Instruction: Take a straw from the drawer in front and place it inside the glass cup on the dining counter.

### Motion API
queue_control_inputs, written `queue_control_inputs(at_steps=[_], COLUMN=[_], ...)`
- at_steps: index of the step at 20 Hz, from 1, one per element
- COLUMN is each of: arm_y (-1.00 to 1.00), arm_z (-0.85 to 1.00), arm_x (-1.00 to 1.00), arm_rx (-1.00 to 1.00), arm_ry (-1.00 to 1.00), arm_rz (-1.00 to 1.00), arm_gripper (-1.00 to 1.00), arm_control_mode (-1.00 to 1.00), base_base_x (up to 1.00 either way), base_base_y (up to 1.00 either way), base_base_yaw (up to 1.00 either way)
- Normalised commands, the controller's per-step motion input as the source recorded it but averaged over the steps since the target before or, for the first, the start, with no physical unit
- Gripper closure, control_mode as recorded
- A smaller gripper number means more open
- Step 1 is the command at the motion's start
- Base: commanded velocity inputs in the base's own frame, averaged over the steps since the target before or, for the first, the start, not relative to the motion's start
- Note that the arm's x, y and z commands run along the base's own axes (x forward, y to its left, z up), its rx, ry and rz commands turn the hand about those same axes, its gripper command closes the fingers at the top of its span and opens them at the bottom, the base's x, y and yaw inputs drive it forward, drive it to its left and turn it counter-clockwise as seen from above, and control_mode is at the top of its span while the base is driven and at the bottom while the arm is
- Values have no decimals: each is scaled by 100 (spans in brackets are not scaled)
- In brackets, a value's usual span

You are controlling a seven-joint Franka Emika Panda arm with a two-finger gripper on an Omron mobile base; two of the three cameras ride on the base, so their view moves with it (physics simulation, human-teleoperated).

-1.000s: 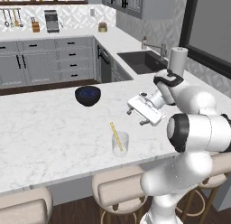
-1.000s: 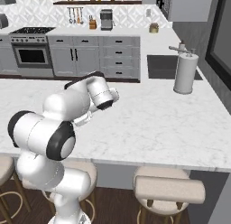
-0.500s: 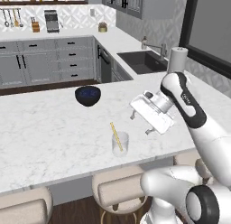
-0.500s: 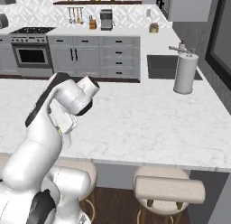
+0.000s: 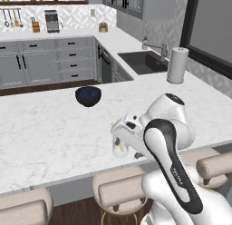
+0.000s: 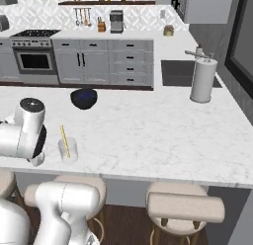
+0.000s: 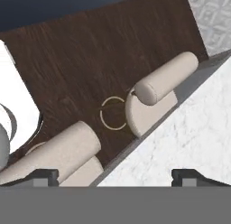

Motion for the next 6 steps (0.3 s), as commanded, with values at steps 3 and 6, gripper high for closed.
queue_control_inputs(at_steps=[3, 6], arm_y=[80, 72], arm_z=[0, 0], arm_x=[-34, -25], arm_rx=[-26, -25], arm_ry=[-2, 0], arm_rz=[7, 8], arm_gripper=[-100, -100], arm_control_mode=[-100, -100], base_base_x=[0, 0], base_base_y=[0, 0], base_base_yaw=[0, 0])
